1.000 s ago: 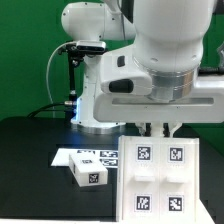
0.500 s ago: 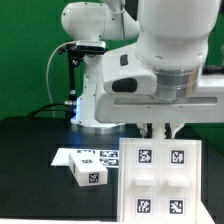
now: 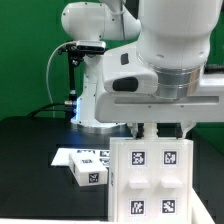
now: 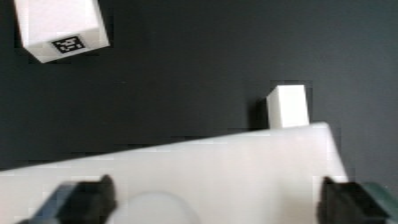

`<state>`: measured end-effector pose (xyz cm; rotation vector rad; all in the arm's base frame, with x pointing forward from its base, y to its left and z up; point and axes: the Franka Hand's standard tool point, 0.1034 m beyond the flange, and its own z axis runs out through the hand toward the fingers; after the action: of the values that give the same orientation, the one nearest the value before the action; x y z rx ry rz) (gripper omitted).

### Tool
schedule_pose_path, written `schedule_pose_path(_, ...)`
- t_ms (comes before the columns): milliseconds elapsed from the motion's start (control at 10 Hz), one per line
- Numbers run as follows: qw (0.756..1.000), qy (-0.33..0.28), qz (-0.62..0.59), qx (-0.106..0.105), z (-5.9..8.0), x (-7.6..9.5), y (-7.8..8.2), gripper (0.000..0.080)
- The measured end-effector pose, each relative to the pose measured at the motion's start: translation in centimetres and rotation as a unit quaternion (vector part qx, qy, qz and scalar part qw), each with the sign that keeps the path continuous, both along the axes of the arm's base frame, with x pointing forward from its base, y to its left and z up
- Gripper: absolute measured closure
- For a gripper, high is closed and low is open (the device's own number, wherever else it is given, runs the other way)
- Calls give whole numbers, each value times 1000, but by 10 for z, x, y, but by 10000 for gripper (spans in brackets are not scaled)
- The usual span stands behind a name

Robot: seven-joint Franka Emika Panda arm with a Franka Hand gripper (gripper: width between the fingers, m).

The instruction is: Assemble cabinet

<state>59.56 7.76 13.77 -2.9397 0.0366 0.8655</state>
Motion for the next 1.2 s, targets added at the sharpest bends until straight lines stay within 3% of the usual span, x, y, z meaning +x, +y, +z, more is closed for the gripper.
schedule_pose_path(100,1000,8,-7,7,5,6,-1,85)
schedule_pose_path(200,1000,2,-8,8,8,16,-3,27)
schedule_pose_path(600,1000,11,3,-2,23,19,-3,1)
schedule_pose_path(800,1000,-20,17,12,37,-5,-16,2)
schedule_pose_path(900,999,-27,15,16,36,-26,-32,2)
schedule_pose_path(1000,999,-32,21,23,37,-36,-49,2)
schedule_pose_path(1100,999,-51,7,16,38,-35,-60,2)
schedule_pose_path(1200,998,-54,2,12,26,-48,-54,2)
